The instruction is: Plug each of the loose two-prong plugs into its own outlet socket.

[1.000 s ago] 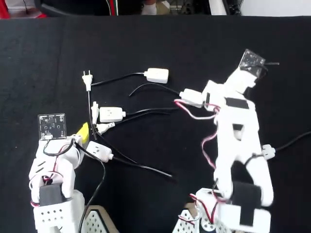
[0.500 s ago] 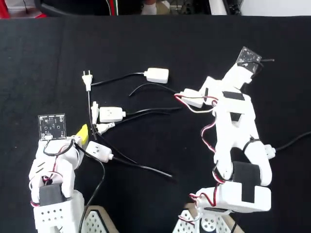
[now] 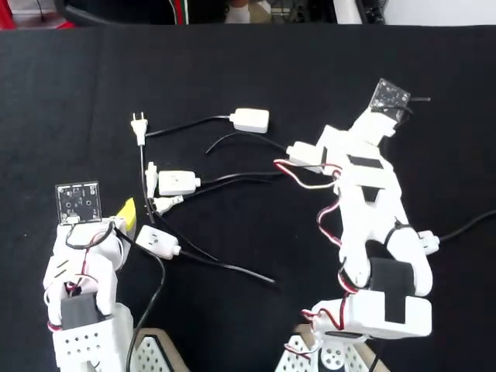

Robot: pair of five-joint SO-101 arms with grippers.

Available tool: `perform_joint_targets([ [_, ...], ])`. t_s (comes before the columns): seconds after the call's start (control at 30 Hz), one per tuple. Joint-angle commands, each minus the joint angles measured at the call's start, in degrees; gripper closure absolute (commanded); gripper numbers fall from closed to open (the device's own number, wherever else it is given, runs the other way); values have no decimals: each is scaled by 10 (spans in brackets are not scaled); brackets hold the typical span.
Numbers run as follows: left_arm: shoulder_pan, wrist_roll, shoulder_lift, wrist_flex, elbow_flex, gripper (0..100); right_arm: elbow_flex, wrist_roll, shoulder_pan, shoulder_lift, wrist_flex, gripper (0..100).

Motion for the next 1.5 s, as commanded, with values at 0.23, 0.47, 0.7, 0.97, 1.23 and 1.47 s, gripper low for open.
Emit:
perform_joint_targets([
  [0.23, -5, -3, -2, 2, -4, 732, -16, 2, -8, -50, 47, 987],
  [0.47, -5, -3, -2, 2, -4, 732, -9, -12, -23, -80, 103, 987],
  [0.7, -5, -24, -2, 3, -4, 732, -6, -13, -19, -78, 78, 987],
  [0.97, -5, -25, -2, 13, -6, 732, -2, -14, -14, -60, 72, 987],
  [1.23, -5, -25, -2, 18, -8, 732, -8, -14, 0, -46, 57, 987],
  [1.47, -5, -26, -3, 19, -8, 732, -7, -14, 6, -45, 57, 987],
])
